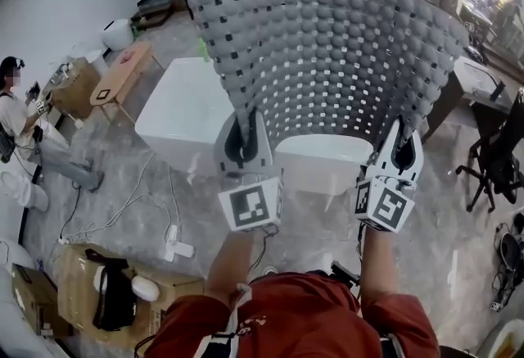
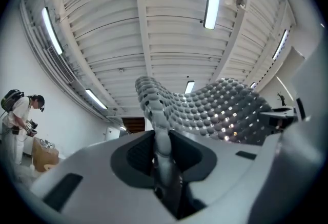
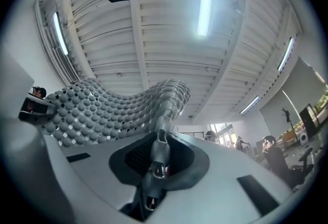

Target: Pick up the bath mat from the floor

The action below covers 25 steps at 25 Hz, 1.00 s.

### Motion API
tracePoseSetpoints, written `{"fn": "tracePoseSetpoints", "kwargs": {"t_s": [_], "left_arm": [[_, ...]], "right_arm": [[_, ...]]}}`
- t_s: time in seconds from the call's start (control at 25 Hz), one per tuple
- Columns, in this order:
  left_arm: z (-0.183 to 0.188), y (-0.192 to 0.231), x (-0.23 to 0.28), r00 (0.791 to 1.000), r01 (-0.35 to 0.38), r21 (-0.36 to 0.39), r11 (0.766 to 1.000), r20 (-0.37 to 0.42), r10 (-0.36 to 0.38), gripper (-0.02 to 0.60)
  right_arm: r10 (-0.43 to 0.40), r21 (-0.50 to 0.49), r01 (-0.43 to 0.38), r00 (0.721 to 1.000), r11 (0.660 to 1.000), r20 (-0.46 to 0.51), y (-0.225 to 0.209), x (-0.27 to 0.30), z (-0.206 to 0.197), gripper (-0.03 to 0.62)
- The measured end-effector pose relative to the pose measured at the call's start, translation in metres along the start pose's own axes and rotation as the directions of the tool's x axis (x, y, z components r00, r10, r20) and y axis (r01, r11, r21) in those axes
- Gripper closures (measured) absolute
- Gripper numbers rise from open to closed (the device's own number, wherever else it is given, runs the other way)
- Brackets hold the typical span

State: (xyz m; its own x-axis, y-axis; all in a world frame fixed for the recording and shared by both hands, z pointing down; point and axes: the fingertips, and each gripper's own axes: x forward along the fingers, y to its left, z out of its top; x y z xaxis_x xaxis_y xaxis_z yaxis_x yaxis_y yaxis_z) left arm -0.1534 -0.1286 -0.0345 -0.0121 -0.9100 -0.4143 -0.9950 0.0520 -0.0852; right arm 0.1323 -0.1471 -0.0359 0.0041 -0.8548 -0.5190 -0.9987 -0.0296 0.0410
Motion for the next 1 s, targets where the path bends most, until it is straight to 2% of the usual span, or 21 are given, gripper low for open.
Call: {"fn": "tracePoseSetpoints", "kwargs": {"t_s": [0.16, 0.6, 1.0], "left_arm": [[0.002, 0.001, 0.0, 1.0, -0.005, 0.006, 1.0, 0.004, 0.005, 0.494], [0.009, 0.006, -0.001, 1.0, -0.016, -0.01, 1.0, 0.021, 0.016, 0.494], [0.017, 0.009, -0.007, 0.999, -0.024, 0.007, 1.0, 0.043, 0.024, 0.494]], "right_arm": [[-0.001, 0.015, 0.001, 1.0, 1.0, -0.014, -0.001, 0.0, 0.002, 0.542], [0.006, -0.008, -0.006, 1.0, 1.0, 0.012, 0.0, -0.002, 0.011, 0.542], [0.01, -0.009, -0.009, 0.999, 1.0, 0.032, -0.002, -0.005, 0.02, 0.54]]}}
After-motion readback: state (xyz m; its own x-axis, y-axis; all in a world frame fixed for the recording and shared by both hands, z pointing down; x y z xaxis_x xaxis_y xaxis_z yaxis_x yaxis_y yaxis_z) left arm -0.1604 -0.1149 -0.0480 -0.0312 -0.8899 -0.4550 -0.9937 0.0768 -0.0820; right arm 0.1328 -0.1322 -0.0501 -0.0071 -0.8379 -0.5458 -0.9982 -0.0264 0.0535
